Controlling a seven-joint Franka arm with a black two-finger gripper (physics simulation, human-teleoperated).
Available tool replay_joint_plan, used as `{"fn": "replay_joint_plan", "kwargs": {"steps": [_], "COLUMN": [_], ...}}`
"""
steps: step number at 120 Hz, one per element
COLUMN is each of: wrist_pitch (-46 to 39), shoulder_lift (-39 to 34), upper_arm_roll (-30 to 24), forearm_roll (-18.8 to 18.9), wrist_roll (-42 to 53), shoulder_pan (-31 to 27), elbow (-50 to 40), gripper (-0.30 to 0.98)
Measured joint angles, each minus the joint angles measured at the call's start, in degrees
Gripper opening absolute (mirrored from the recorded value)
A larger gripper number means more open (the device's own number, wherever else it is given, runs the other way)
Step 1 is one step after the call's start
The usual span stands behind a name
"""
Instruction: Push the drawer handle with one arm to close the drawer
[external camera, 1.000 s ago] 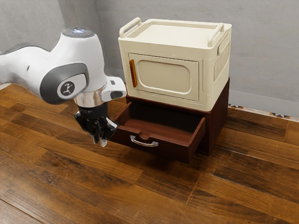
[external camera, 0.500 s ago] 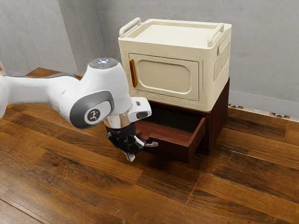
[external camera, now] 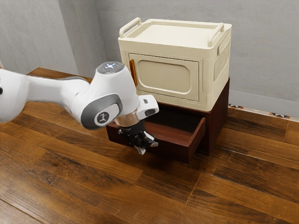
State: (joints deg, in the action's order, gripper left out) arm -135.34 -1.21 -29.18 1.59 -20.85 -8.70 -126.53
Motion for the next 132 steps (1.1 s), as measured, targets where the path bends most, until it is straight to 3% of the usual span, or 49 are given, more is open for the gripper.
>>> {"fn": "replay_joint_plan", "kwargs": {"steps": [76,132], "wrist_pitch": [2.4,4.0], "shoulder_lift": [8.5,12.5], "upper_arm_roll": [1.7,3.2], "forearm_roll": [11.8,14.4], "wrist_roll": [-4.8,-6.3], "shoulder_pan": [0.0,0.6], "elbow": [9.7,15.3], "gripper": [-0.1,-0.1]}}
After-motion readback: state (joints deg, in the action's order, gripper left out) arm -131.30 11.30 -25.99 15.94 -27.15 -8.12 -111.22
